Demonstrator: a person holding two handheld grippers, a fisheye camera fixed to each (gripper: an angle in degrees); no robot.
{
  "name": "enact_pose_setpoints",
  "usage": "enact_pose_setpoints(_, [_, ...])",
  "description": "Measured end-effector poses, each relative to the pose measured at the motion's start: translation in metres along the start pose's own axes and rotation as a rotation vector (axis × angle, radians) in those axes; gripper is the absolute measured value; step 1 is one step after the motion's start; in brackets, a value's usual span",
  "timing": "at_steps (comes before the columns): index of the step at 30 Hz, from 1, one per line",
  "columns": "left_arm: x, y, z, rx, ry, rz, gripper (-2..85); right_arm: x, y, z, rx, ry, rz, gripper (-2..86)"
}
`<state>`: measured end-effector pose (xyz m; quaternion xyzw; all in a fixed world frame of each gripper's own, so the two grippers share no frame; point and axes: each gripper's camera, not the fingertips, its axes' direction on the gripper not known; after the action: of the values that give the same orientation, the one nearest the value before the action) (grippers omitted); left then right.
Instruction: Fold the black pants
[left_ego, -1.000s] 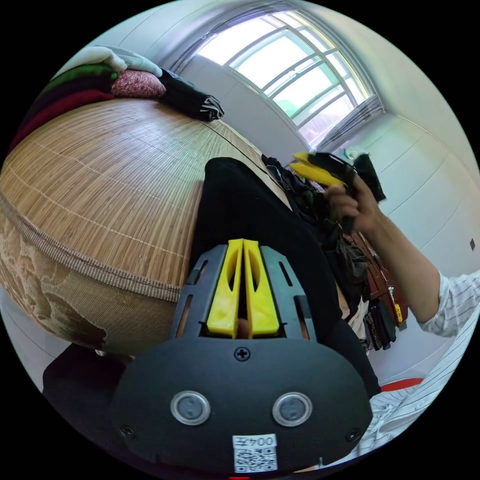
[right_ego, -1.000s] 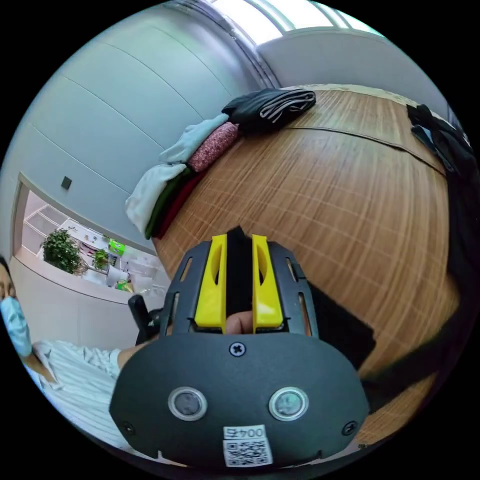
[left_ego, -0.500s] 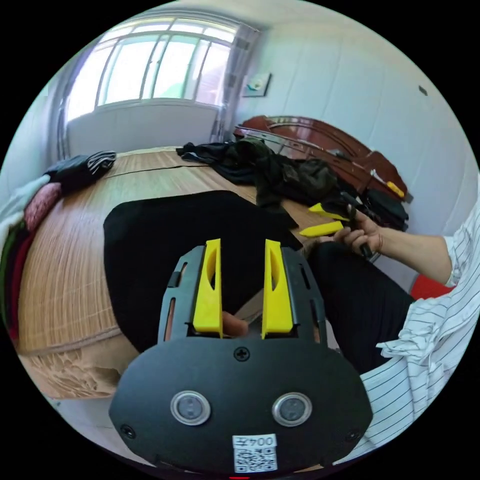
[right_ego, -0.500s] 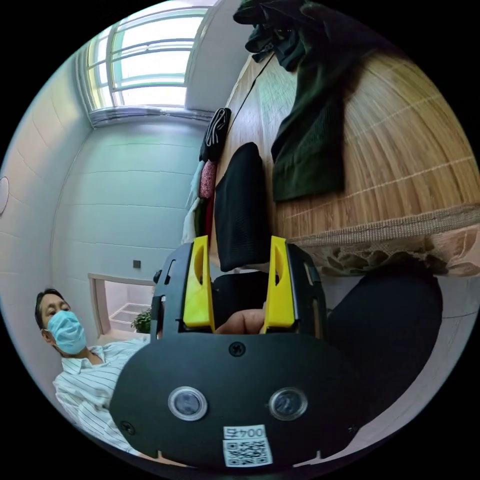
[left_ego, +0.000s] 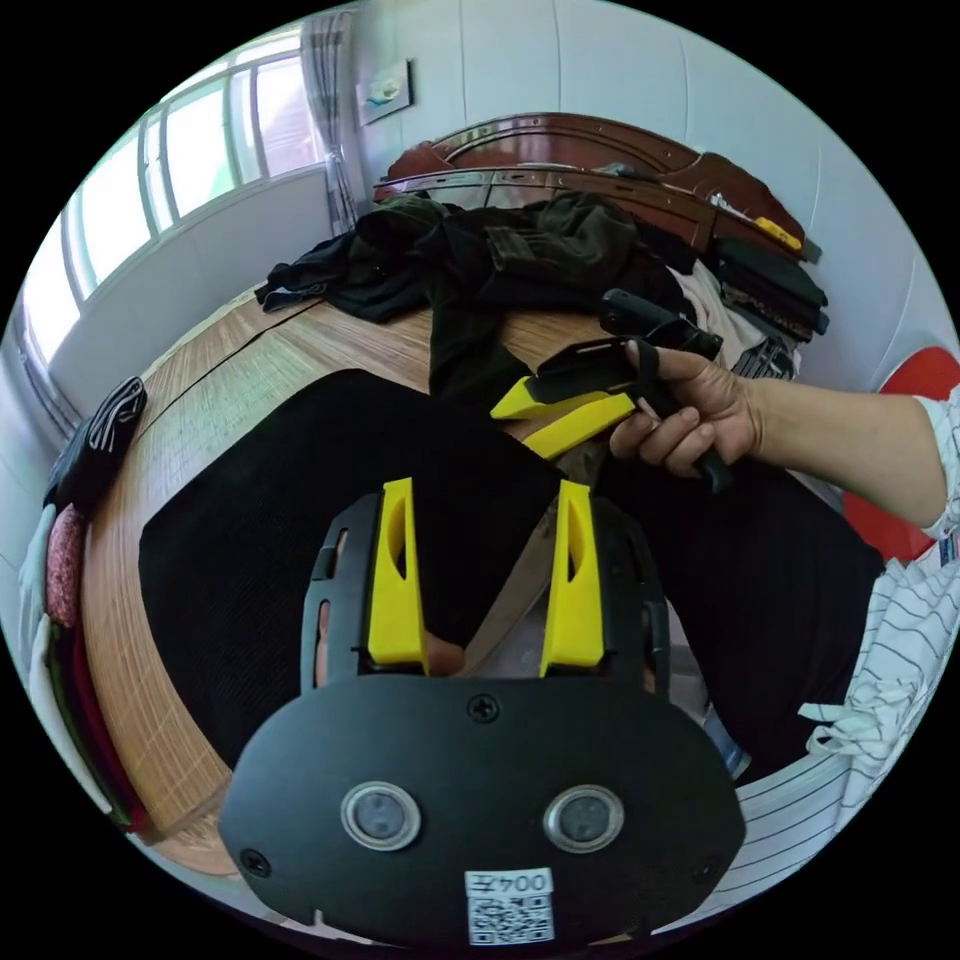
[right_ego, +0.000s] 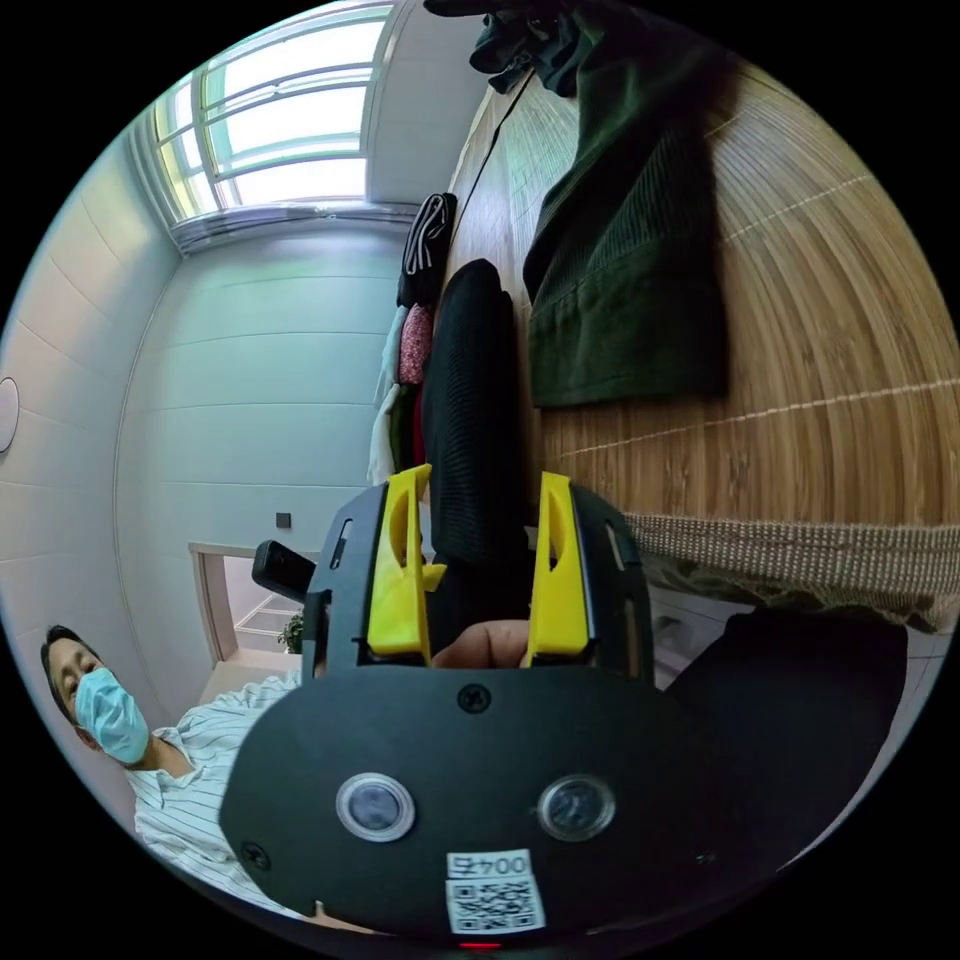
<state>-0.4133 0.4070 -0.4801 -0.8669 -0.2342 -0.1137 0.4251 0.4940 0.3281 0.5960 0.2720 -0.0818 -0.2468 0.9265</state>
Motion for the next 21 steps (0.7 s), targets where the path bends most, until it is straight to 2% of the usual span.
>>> enact_pose_setpoints(6, [0.031,0.001,0.038,-0.058,-0.074,0.059,19.6,0.011,-0.001,0.004,-0.077,-0.032,-0.005,16.6])
enact_pose_setpoints(12, [0.059,-0.017,0.058,-0.093,-0.154,0.055,19.9,-0.035,-0.016,0.002,-0.180,0.040,0.062,19.7])
enact_pose_setpoints(13, [0.063,-0.023,0.061,-0.096,-0.167,0.042,19.7,-0.048,-0.021,0.001,-0.208,0.063,0.064,18.8])
enact_pose_setpoints(16, [0.071,-0.038,0.072,-0.134,-0.214,0.013,17.3,-0.082,-0.029,0.000,-0.247,-0.052,0.032,17.0])
enact_pose_setpoints(19, [0.065,-0.054,0.071,-0.155,-0.327,-0.079,11.7,-0.114,-0.036,0.005,-0.279,0.114,-0.036,16.3])
enact_pose_setpoints(21, [0.041,-0.057,0.064,-0.136,-0.206,-0.206,9.9,-0.117,-0.036,-0.006,-0.276,0.113,-0.063,14.5])
